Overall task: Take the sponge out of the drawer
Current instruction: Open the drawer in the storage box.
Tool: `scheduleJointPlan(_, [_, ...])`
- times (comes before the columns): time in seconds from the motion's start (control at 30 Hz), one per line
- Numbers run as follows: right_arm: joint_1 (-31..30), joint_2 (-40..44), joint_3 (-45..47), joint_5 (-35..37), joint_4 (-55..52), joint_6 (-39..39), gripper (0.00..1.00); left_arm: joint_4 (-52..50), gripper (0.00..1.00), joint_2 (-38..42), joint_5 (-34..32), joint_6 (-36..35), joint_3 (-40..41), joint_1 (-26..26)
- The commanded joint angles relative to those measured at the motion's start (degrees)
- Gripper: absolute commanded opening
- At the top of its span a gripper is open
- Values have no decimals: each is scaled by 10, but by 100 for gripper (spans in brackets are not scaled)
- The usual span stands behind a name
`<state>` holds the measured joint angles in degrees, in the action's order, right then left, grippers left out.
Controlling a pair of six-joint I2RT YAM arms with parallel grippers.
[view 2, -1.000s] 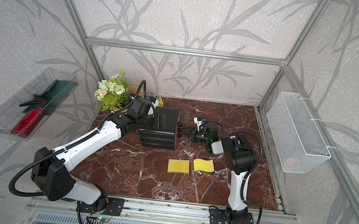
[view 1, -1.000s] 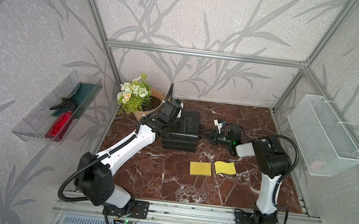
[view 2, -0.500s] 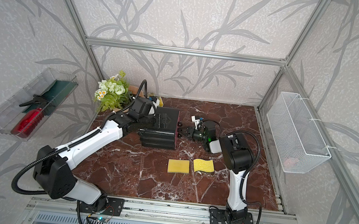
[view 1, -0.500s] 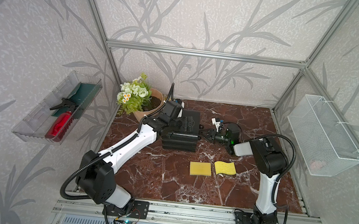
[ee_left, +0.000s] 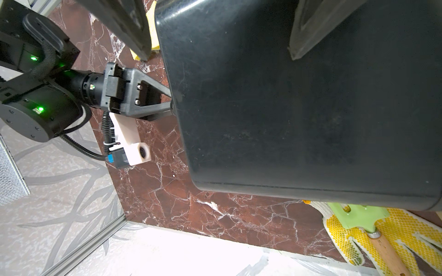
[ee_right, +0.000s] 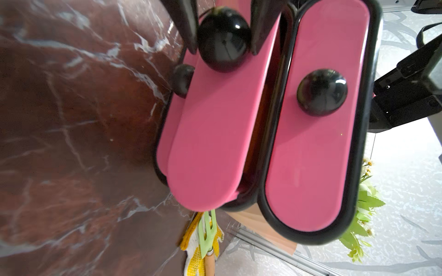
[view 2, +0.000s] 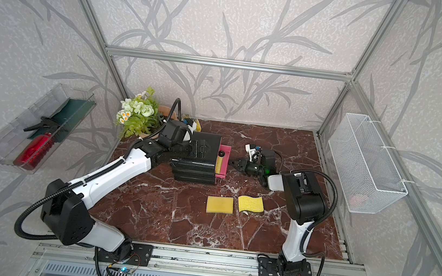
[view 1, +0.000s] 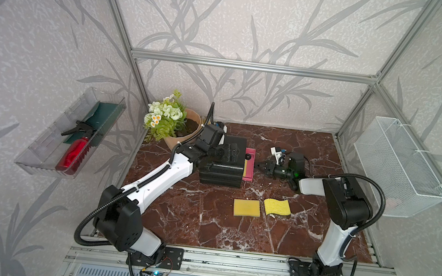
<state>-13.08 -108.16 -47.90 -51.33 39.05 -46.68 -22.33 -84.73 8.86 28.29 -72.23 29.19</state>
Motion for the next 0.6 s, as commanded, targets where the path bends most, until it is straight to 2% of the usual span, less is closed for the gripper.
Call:
scheduleJointPlan(0.0, [27,29,17,18,-45,44,26,-13,90,-4,-5,0,14,0])
scheduleJointPlan(0.1, [50,48,24,26,-76,66,26,-12,90,-2,-4,1,15,0])
scheduleJointPlan(0.23, [81,83,19,46,-161,132,26,-12,90,4,-5,-3,17,0])
scheduleJointPlan(0.5, [85,115,-5,88,-267,191,29,2,90,5,5,1,21,-1])
scheduleJointPlan(0.57, [85,122,-11,96,-287,203,35,2,90,7,7,0,23,-1])
